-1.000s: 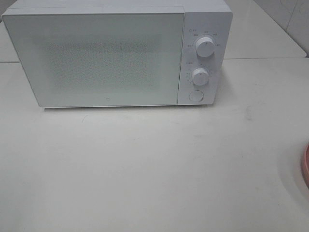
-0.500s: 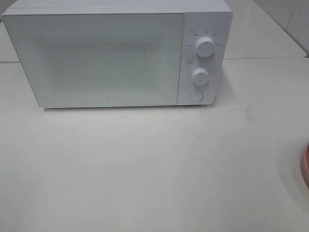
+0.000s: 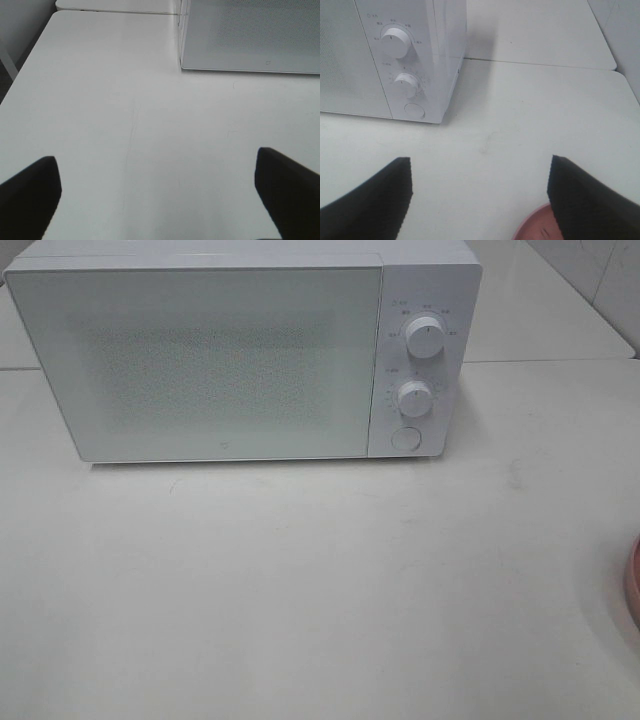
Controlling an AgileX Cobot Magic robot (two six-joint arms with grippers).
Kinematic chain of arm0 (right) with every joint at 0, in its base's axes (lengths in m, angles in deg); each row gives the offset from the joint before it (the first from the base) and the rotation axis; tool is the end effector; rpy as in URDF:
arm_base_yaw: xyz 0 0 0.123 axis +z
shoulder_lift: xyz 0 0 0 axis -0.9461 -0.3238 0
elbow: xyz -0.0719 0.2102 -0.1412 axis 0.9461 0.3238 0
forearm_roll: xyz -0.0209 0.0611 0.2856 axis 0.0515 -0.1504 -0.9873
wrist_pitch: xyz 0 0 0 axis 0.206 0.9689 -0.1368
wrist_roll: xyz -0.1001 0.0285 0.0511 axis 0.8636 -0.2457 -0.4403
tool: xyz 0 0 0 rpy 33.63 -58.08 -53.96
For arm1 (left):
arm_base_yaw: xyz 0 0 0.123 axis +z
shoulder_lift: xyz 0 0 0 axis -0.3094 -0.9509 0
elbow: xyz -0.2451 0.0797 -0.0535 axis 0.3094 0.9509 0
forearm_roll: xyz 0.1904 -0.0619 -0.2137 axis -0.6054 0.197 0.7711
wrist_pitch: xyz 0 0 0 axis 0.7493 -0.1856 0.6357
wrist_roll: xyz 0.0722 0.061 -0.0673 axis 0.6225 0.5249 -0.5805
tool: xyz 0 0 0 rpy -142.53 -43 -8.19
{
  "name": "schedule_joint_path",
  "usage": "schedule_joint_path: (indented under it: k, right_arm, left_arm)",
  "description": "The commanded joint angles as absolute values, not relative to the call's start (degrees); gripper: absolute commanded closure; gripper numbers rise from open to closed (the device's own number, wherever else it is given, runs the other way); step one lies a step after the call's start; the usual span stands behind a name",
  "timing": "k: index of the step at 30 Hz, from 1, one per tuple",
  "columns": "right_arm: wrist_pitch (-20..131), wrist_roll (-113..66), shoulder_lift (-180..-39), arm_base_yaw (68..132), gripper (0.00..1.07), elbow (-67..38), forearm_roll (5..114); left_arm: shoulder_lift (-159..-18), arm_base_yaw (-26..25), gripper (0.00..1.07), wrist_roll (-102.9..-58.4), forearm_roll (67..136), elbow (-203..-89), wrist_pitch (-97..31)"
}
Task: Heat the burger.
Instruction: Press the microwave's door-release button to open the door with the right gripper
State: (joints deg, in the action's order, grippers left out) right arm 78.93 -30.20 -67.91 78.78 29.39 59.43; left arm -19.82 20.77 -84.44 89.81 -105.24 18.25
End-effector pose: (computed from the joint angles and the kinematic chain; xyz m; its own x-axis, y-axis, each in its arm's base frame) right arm 0.1856 0.0250 0.2673 -0.3141 0.0000 -0.9494 -0.1202 0.9920 0.0398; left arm 0.0717 -0.0019 0.2896 -0.4548 -0.0462 -0.8894 -0.0179 0.9989 -0.0427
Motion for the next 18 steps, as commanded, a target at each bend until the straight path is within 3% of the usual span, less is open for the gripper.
schedule_joint_path:
  k: [1, 18]
  right_arm:
    - [74.63, -30.38, -69.74, 78.61, 0.32, 29.73, 60.06]
    - [58.93, -30.43, -85.38, 78.61, 0.32, 29.73, 60.0]
  left_arm:
    - [-18.45, 20.71, 0.09, -84.44, 90.33, -105.18, 17.34]
    - [-18.45, 20.71, 0.09, -84.44, 90.33, -105.18, 17.34]
